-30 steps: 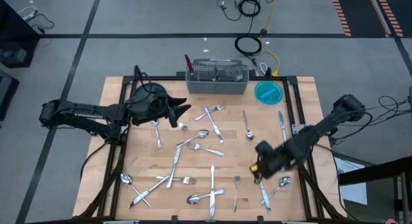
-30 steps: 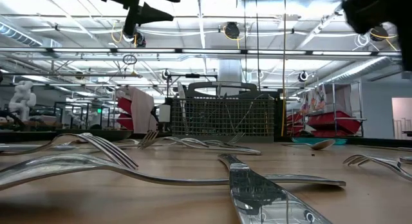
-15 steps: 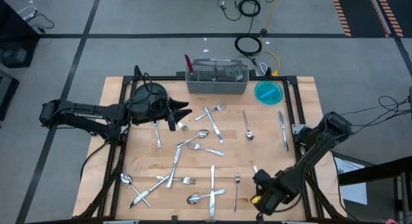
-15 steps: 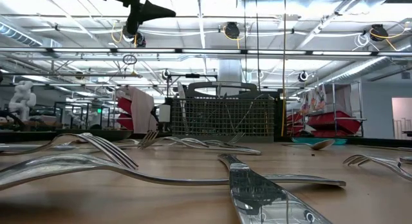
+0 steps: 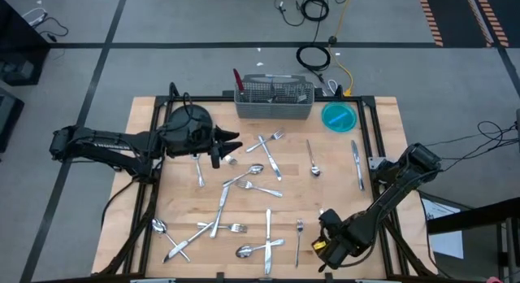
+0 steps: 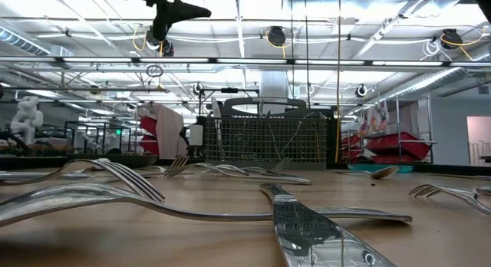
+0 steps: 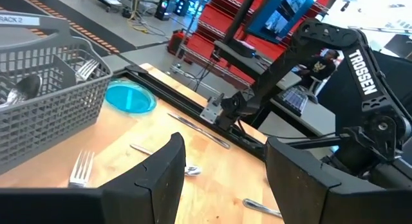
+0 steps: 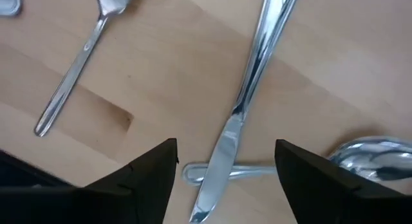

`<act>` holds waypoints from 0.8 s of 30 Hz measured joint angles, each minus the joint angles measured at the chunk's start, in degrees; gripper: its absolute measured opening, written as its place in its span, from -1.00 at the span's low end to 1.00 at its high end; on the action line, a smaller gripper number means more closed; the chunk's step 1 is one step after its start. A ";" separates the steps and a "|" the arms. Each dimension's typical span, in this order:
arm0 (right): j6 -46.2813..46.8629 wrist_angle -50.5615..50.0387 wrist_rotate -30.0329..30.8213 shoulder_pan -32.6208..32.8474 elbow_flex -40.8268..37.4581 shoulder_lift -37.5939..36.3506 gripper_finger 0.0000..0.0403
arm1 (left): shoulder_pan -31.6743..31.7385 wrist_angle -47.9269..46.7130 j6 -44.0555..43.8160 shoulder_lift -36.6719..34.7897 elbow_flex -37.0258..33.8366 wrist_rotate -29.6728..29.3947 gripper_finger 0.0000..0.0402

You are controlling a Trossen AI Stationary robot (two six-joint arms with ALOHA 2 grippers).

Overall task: Sort silverware
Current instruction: Put the table knife into the silverware organizer

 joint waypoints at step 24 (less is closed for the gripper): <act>-0.04 6.02 -6.85 0.70 0.24 11.81 0.28 | 0.00 -0.12 -0.07 0.00 0.00 0.69 0.06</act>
